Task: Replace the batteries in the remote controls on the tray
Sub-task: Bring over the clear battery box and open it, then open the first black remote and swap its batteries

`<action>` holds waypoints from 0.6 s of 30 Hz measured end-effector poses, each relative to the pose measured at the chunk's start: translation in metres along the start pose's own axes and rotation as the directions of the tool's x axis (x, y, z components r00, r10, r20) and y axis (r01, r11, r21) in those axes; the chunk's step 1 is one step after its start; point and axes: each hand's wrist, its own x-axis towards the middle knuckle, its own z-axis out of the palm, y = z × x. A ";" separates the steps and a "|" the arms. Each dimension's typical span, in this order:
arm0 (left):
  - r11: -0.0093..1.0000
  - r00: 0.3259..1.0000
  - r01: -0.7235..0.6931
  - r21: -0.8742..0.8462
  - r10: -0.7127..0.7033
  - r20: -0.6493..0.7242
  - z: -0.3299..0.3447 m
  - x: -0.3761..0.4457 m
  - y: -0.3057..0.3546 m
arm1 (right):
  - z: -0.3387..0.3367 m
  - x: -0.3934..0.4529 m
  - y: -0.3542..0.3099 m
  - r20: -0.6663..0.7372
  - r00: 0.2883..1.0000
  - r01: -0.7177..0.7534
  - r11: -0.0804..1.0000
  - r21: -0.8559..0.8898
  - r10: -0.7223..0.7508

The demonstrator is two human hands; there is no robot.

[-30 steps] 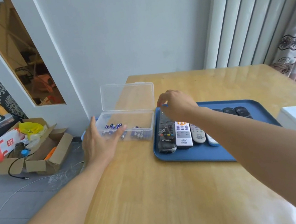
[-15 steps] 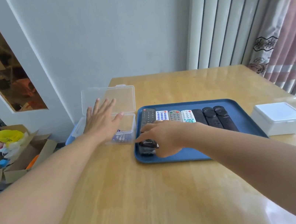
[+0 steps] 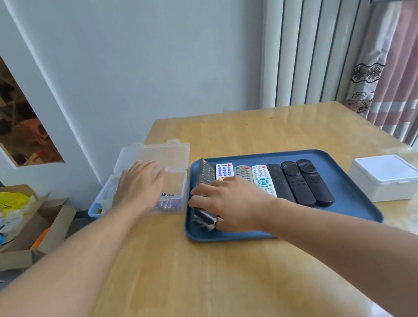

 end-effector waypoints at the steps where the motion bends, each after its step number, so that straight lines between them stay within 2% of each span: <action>1: 0.995 0.994 -0.006 -0.100 -0.005 -0.109 -0.002 -0.003 0.003 | -0.001 -0.003 0.001 -0.079 0.997 -0.001 1.000 0.001 0.001; 4: 0.937 0.891 -0.113 -0.329 -0.051 -0.451 -0.008 -0.016 0.022 | -0.005 -0.015 0.006 -0.359 0.929 -0.060 0.994 0.090 0.088; 6: 0.871 0.840 -0.183 -0.456 -0.102 -0.532 -0.014 -0.033 0.047 | -0.011 -0.024 0.011 -0.546 0.817 -0.086 0.975 0.207 0.188; 8: 0.757 0.893 -0.198 -0.623 -0.123 -0.433 -0.015 -0.050 0.079 | -0.016 -0.036 0.017 -0.688 0.655 -0.068 0.931 0.359 0.312; 10: 0.578 0.985 -0.091 -0.811 -0.069 -0.160 -0.010 -0.067 0.110 | -0.019 -0.046 0.020 -0.730 0.533 -0.008 0.865 0.502 0.428; 12: 0.434 0.993 0.075 -0.898 0.052 0.108 0.002 -0.078 0.136 | -0.018 -0.054 0.022 -0.737 0.475 0.035 0.827 0.561 0.481; 14: 0.306 0.982 0.141 -0.941 0.074 0.172 0.014 -0.083 0.150 | -0.015 -0.061 0.023 -0.727 0.495 0.055 0.817 0.574 0.477; 17: 0.077 0.986 0.168 -0.983 -0.024 0.167 0.023 -0.080 0.158 | -0.005 -0.076 0.030 -0.617 0.640 -0.035 0.820 0.571 0.457; 18: 0.041 0.985 0.167 -0.985 -0.051 0.165 0.025 -0.078 0.158 | -0.001 -0.080 0.030 -0.565 0.690 -0.077 0.822 0.565 0.453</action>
